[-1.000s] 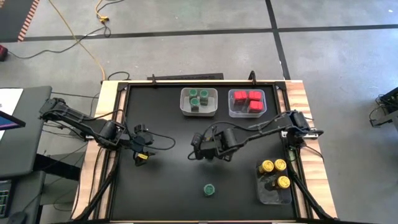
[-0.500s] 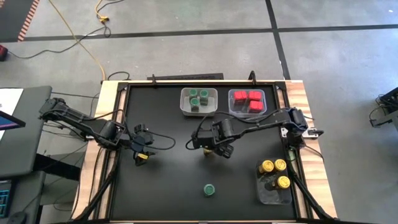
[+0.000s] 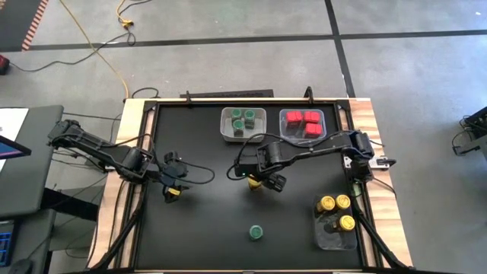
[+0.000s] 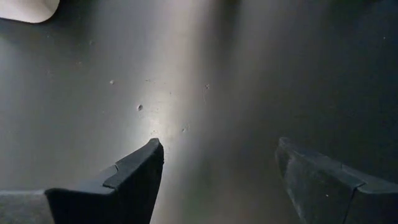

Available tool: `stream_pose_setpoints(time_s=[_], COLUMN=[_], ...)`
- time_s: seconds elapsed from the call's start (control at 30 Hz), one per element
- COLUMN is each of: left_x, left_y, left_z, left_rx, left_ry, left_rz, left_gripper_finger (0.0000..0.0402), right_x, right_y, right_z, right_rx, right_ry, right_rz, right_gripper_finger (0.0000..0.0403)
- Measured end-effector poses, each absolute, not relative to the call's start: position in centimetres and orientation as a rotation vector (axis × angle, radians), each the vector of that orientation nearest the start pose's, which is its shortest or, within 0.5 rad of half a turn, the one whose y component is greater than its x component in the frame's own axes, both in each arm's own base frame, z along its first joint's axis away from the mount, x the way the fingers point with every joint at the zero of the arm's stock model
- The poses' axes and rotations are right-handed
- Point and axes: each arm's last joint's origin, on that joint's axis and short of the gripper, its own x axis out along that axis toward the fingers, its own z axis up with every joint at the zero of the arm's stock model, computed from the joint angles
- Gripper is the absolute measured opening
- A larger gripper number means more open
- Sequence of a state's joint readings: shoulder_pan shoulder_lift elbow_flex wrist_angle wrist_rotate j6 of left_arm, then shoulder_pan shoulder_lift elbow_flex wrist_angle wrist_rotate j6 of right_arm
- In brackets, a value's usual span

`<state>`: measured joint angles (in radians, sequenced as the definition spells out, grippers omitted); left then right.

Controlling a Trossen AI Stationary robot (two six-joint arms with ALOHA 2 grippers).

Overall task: Sort spices by type
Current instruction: Put the yellow seasoning bottle into the black bin

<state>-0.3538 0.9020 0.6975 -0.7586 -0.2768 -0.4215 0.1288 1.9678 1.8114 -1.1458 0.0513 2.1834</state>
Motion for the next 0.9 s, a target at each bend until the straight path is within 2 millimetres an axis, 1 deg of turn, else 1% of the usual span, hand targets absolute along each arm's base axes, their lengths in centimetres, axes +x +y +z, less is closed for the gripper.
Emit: stream_pose_setpoints(time_s=[0.1,0.27,0.47,0.73,0.9], left_x=[15.6,15.5,15.4,15.4,15.4], left_y=[-4.9,-4.9,-4.9,-4.8,-4.8], left_z=[24.1,24.0,24.0,24.0,24.0], left_rx=[-0.087,-0.081,-0.080,-0.078,-0.088], left_ry=[0.909,0.921,0.926,0.929,0.929], left_rz=[0.119,0.122,0.122,0.123,0.127], left_gripper_finger=[0.0297,0.0297,0.0297,0.0297,0.0297], right_x=[40.0,40.7,41.0,41.2,41.3], right_y=[5.0,4.6,4.7,4.7,4.8], right_z=[26.4,25.6,24.4,23.6,23.6], right_rx=[1.686,1.685,1.671,1.668,1.664], right_ry=[0.806,0.815,0.835,0.840,0.850], right_rz=[-1.333,-1.309,-1.371,-1.394,-1.381], right_gripper_finger=[0.0301,0.0301,0.0301,0.0301,0.0301])
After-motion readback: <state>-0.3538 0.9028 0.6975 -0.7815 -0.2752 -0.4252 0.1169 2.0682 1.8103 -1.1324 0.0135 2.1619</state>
